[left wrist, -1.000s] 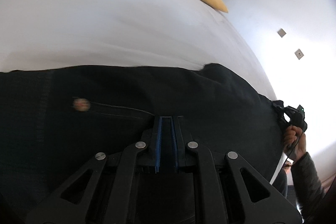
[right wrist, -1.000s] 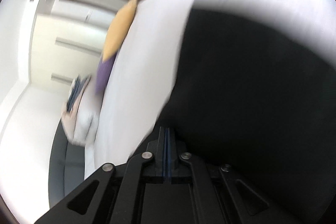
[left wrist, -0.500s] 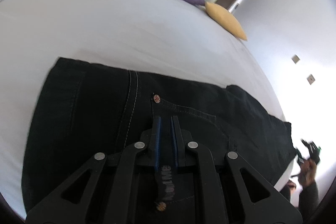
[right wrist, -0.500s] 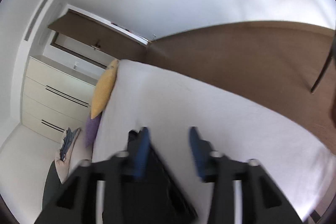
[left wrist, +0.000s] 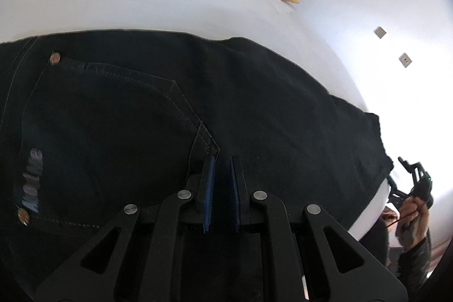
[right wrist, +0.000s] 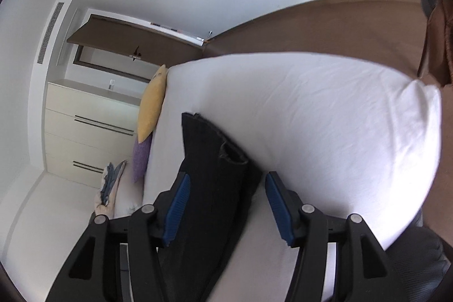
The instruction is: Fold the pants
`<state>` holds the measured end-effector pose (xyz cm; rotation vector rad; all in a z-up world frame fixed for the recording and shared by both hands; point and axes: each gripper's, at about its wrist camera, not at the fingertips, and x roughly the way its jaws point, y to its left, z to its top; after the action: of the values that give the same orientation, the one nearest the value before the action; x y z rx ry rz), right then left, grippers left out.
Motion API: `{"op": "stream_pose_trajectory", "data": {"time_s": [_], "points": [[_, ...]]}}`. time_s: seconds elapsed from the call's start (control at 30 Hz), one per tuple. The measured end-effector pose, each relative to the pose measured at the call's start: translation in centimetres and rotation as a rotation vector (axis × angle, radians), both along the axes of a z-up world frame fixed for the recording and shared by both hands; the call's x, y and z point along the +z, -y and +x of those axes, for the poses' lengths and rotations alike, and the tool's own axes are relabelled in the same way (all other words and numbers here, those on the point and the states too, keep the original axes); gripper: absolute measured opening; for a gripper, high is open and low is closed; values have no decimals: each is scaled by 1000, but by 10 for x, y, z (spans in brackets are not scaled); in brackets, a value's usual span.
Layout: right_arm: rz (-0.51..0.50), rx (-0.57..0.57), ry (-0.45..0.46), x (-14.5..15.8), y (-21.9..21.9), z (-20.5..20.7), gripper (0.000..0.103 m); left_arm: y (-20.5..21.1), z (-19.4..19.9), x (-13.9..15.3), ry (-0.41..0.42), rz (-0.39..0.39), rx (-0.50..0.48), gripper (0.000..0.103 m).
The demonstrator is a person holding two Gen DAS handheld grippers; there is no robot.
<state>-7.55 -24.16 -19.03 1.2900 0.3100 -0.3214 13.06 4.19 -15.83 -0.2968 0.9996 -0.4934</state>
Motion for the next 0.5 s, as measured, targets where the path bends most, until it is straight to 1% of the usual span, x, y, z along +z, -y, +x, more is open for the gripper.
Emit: {"op": "stream_pose_trajectory", "data": {"time_s": [0.1,0.13,0.17,0.2,0.27,0.33,0.37,0.43,0.5], "points": [[8,8,9,-3,0,13,56,-3,-5,-14,-24,-29,-2,10],[13,8,9,-4,1,16,51,-9,-8,-17,-31,-43,-8,10],[19,8,11,-5,2,17,43,-12,-9,-19,-33,-49,-11,10],[34,10,18,-8,5,21,38,-11,-10,-21,-34,-51,-13,10],[79,0,22,-16,11,26,17,-3,-9,-26,-29,-41,-15,10],[103,-5,32,-22,14,25,12,-1,-12,-23,-25,-34,-16,10],[105,-6,38,-23,14,25,11,-1,-13,-24,-26,-36,-15,10],[85,-4,35,-20,12,25,10,-7,-13,-24,-30,-46,-14,10],[51,-8,11,-14,9,26,10,-10,-15,-24,-31,-48,-14,10]]}}
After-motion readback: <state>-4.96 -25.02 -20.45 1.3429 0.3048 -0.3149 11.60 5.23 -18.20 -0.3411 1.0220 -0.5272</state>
